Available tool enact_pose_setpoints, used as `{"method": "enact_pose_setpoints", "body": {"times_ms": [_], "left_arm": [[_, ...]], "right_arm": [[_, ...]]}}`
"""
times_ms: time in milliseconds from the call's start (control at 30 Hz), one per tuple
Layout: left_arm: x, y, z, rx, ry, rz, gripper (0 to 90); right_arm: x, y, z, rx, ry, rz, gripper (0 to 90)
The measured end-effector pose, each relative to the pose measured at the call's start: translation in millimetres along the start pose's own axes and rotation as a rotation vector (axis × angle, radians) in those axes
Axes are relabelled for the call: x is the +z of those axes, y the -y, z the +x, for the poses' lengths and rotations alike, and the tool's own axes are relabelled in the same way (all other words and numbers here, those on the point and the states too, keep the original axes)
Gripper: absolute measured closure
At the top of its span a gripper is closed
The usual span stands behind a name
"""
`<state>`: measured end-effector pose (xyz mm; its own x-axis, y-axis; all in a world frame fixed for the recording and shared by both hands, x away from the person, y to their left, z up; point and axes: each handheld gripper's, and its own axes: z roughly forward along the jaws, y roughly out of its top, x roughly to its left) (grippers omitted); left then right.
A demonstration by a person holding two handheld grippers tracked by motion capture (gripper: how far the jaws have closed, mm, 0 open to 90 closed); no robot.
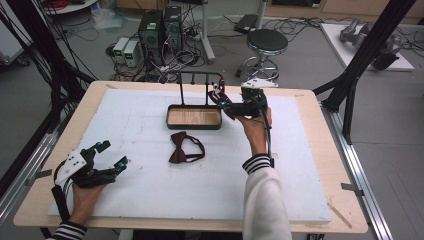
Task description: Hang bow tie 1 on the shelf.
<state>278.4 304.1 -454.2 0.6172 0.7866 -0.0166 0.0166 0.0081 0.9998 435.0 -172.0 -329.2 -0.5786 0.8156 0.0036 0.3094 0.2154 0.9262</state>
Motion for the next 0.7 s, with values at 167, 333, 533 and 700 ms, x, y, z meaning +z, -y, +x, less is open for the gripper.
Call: {"method": "enact_pose_setpoints", "body": {"times_ms": [167, 333, 533, 700], "left_arm": [[0.0, 0.0, 0.0, 0.002, 0.0, 0.0, 11.9], [0.0, 0.1, -0.2, 0.003, -0.001, -0.001, 11.9], [0.0, 0.0, -0.1, 0.005, -0.001, 0.0, 11.9], [-0.1, -0.1, 0.1, 0.002, -0.001, 0.001, 11.9]], "right_arm": [[-18.9, -1.0, -5.1, 0.004, 0.014, -0.033, 12.5], [-40.9, 5.3, -10.4, 0.013, 0.032, -0.071, 12.5], [-62.1, 13.6, -17.9, 0.037, 0.044, -0.103, 12.6], [-86.1, 23.2, -21.4, 0.04, 0.05, -0.147, 12.7]]}}
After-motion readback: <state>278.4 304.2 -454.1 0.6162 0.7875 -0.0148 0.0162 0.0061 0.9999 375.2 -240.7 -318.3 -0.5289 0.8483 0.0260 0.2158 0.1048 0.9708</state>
